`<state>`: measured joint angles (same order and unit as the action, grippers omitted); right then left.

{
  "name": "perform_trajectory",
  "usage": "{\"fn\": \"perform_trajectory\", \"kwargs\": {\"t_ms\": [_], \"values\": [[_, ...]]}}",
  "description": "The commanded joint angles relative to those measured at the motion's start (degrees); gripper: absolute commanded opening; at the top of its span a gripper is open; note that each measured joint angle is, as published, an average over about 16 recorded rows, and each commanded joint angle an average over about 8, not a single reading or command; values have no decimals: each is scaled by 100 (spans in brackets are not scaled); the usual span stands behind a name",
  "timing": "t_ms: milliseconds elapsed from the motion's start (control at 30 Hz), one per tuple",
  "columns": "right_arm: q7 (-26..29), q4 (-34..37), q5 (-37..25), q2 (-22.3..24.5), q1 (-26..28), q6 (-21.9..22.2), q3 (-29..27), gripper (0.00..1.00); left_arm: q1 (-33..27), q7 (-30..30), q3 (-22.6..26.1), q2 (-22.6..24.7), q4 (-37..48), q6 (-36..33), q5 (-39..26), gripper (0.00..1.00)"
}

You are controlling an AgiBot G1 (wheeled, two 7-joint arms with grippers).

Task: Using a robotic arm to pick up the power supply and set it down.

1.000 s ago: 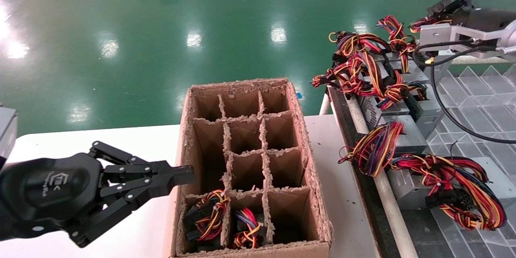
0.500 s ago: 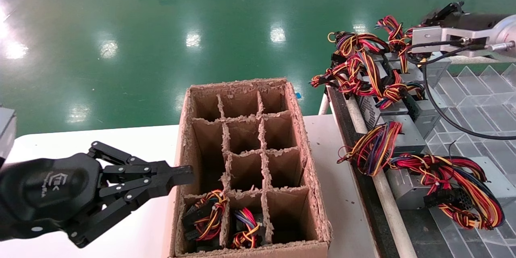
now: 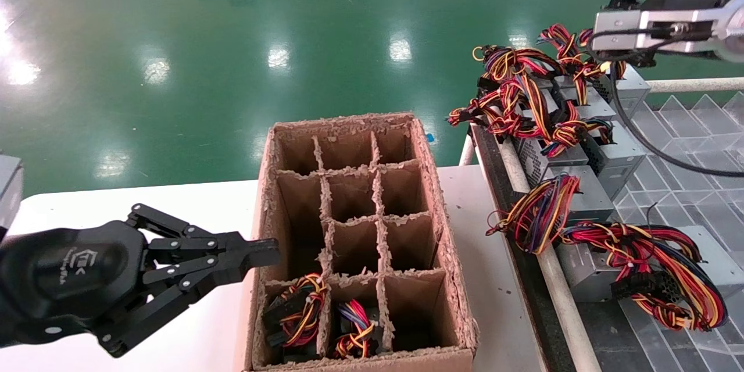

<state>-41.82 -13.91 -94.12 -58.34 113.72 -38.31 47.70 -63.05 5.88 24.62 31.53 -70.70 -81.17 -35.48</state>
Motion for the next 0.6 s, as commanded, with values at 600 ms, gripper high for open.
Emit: {"fn": "perform_trajectory", "kwargs": {"t_ms": [600], "values": [[1501,-1066,996,523,506,-2094,-477,100,0,0,0,0,0,0,0,0]]}}
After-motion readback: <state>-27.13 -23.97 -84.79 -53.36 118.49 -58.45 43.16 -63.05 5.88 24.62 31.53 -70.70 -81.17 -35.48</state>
